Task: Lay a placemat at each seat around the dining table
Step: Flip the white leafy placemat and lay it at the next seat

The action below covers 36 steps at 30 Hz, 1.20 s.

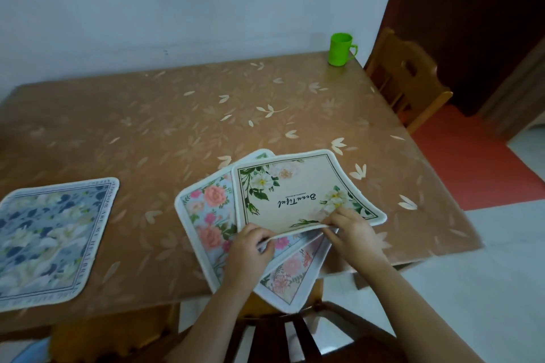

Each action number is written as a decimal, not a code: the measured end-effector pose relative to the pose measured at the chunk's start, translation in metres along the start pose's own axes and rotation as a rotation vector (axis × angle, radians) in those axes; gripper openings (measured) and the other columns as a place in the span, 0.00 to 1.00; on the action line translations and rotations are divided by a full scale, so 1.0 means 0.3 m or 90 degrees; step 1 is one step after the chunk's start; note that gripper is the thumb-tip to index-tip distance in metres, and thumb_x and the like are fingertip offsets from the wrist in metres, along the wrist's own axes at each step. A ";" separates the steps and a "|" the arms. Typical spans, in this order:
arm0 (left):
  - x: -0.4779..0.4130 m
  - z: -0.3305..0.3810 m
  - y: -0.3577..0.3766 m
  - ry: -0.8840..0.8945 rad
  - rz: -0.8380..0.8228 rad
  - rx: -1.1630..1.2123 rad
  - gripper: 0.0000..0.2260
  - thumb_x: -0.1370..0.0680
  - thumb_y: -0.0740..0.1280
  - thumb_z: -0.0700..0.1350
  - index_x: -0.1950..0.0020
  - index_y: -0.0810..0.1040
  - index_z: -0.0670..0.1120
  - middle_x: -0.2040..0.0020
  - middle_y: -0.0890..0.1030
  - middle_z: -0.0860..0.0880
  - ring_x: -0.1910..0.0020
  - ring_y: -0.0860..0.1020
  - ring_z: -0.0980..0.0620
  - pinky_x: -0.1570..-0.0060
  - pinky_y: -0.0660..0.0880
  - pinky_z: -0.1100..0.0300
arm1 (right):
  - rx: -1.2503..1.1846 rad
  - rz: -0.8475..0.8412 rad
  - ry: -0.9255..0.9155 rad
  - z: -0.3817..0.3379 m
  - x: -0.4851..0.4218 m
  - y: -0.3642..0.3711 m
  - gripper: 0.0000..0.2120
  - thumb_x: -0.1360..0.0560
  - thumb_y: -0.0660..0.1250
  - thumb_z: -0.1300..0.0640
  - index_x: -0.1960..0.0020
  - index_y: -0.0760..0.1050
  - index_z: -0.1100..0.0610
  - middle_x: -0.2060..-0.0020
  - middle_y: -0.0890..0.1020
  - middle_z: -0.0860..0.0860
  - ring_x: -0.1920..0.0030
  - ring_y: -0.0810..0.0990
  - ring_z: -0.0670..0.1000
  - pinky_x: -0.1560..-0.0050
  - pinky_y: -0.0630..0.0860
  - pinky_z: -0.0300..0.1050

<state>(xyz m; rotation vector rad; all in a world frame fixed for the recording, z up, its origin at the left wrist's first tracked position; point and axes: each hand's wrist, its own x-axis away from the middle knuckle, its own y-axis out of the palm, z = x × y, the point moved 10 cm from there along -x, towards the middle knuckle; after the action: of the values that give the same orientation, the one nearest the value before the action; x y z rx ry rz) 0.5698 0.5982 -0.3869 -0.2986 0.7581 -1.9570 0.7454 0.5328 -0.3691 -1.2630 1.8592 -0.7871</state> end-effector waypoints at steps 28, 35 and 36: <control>0.085 0.688 0.352 0.102 -0.002 -0.067 0.02 0.28 0.70 0.43 0.57 0.82 0.48 0.60 0.77 0.55 0.58 0.73 0.55 0.58 0.68 0.62 | -0.014 0.100 0.081 0.259 0.386 -0.634 0.01 0.31 0.70 0.61 0.59 0.79 0.58 0.60 0.80 0.53 0.55 0.77 0.53 0.55 0.74 0.48; -0.010 1.070 0.685 0.167 -0.029 -0.045 0.05 0.27 0.68 0.44 0.61 0.79 0.54 0.61 0.76 0.55 0.59 0.73 0.55 0.58 0.69 0.60 | 0.009 0.107 0.103 0.627 0.441 -0.988 0.02 0.30 0.69 0.63 0.58 0.79 0.57 0.62 0.77 0.50 0.58 0.76 0.50 0.59 0.71 0.40; -0.018 1.123 0.716 0.189 -0.018 -0.048 0.05 0.28 0.69 0.44 0.61 0.79 0.54 0.62 0.76 0.56 0.59 0.72 0.56 0.59 0.68 0.63 | 0.003 0.115 0.110 0.670 0.447 -1.033 0.02 0.30 0.69 0.63 0.59 0.79 0.57 0.62 0.76 0.49 0.59 0.76 0.49 0.59 0.69 0.38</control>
<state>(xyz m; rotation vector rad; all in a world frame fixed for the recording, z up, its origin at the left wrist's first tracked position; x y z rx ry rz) 0.8946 0.4039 -0.2590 -0.0630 1.0240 -2.0268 1.0327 0.2893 -0.2575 -1.0337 2.0752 -0.8227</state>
